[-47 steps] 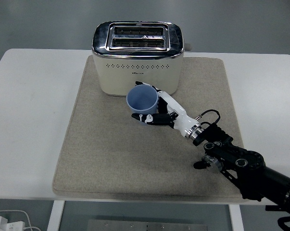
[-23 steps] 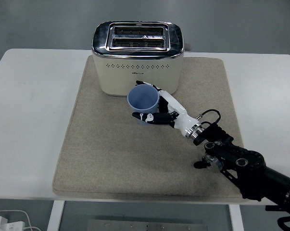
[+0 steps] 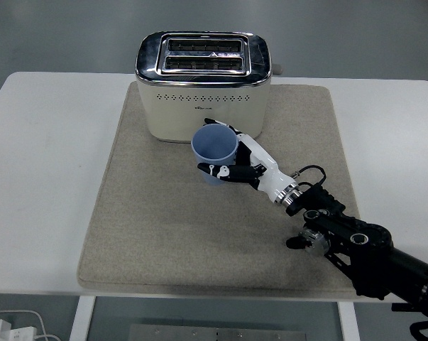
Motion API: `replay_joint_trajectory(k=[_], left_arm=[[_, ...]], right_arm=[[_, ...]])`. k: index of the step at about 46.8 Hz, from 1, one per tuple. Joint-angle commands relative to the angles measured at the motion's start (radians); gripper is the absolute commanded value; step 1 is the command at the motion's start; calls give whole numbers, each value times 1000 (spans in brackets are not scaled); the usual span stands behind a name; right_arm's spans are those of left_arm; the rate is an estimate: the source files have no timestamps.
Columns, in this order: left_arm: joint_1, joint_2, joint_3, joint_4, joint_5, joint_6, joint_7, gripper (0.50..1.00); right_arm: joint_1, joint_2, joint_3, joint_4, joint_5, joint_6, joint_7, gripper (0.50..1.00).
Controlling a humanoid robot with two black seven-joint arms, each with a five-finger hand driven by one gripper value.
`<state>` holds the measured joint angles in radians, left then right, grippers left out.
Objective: Put the water cup in front of the bread machine
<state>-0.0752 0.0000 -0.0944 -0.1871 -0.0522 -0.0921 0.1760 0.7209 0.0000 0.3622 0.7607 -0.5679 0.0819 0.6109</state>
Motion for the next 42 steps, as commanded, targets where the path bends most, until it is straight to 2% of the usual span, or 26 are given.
replay_joint_trajectory(k=[1,42], left_arm=[[0,0,-1,0,0,0,0,1000],[2,0,-1,3,0,0,0,1000]], right_arm=[[0,0,-2,2,0,1,0,928],[-17,-12,4,6,2,22,0,928]])
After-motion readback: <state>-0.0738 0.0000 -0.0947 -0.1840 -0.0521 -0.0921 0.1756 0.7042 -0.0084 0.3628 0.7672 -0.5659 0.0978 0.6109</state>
